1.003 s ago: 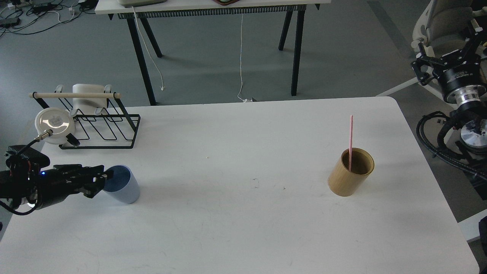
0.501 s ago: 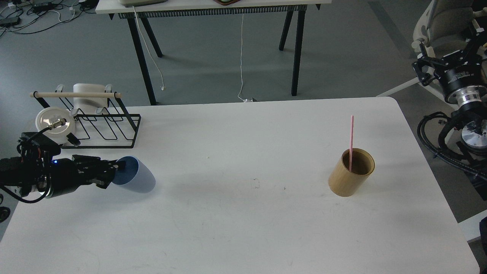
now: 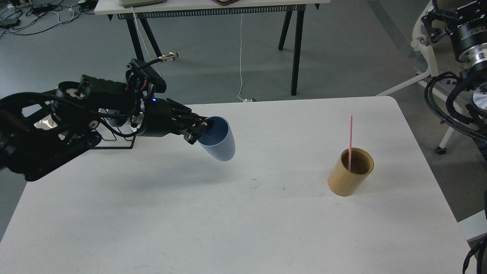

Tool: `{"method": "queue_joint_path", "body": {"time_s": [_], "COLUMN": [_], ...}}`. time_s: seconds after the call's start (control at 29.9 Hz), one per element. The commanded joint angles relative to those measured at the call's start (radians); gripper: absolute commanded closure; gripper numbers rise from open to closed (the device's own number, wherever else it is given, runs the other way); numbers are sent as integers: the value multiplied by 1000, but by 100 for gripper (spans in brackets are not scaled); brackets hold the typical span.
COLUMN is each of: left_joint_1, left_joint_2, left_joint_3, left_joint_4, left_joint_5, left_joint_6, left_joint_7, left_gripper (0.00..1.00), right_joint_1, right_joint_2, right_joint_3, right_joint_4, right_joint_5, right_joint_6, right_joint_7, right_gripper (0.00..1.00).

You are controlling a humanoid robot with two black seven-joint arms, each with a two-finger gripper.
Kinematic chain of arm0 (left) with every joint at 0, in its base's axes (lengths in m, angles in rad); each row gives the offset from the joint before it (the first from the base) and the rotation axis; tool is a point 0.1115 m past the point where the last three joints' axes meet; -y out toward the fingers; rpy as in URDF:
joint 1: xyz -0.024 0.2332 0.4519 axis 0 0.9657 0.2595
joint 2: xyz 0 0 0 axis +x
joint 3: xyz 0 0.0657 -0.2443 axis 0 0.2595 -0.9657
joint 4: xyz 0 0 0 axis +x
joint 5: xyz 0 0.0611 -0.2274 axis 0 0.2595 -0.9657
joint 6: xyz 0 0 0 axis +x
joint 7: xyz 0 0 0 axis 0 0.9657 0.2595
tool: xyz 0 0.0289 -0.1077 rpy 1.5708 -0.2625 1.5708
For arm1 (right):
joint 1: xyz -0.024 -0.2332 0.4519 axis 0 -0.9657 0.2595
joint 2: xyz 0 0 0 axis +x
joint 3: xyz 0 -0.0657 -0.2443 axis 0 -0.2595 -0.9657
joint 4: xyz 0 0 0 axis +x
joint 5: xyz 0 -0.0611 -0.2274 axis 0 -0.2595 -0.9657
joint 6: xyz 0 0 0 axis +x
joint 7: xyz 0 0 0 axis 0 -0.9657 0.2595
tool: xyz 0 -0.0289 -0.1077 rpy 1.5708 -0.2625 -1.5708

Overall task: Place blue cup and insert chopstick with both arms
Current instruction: 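Lift the blue cup with the left gripper toward the tan cup, then set the blue cup down and open the left gripper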

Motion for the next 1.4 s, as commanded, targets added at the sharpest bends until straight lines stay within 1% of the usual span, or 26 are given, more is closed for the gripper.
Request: {"method": "queue_joint_path", "body": {"time_s": [0.0, 0.17, 0.37, 0.53, 0.7, 0.8, 0.87, 0.94, 1.04, 1.1, 1.17, 1.2, 1.27, 1.34, 1.37], "left_joint_1": [9, 17, 18, 18, 21, 23, 23, 24, 24, 24, 23, 23, 21, 23, 23], "left_joint_2": [-156, -270, -392, -446, -455, -455, -448, -442, -432, -417, -400, -396, -383, -356, -340], "left_joint_3": [25, 123, 132, 134, 138, 137, 135, 129, 121, 106, 56, 27, -55, -157, -202], "left_joint_4": [30, 119, 248, 334, 342, 340, 331, 324, 311, 310, 307, 307, 307, 304, 304], "left_joint_5": [152, 152, 152, 152, 152, 152, 152, 152, 152, 152, 152, 152, 152, 85, 45], "left_joint_6": [0, 0, 0, 0, 0, 0, 0, 0, 0, 0, 0, 0, 0, 0, 0], "left_joint_7": [9, 7, 7, 9, 9, 7, 6, 4, -2, -5, -5, -5, -8, -7, -7], "left_gripper": [99, 99, 98, 98, 94, 88, 80, 76, 75, 74, 72, 70, 60, 49, 41], "right_joint_1": [24, 20, 17, 17, 12, 11, 8, 3, -14, -35, -69, -83, -117, -147, -153], "right_joint_2": [10, 20, 23, 9, 9, 11, 11, 9, 7, -8, -41, -55, -86, -123, -146], "right_joint_3": [-1, 1, 1, 1, -1, -1, -2, -2, -2, -2, -2, -2, -4, -30, -48], "right_joint_4": [1, 2, 2, 2, 2, 2, 2, 4, 15, 50, 93, 116, 168, 211, 229], "right_joint_5": [0, 0, 0, 0, 0, 0, 0, 0, 0, 0, -2, -2, -3, -4, -4], "right_joint_6": [0, 0, 0, 0, 0, 0, 0, 0, 0, 0, 0, 0, 0, 0, 0], "right_joint_7": [-9, -8, -8, -9, -9, -8, -8, -8, -9, -9, -9, -9, -9, -8, -6], "right_gripper": [0, 0, 0, 0, 0, 0, 0, 0, 0, 0, 0, 0, 0, 0, 0]}}
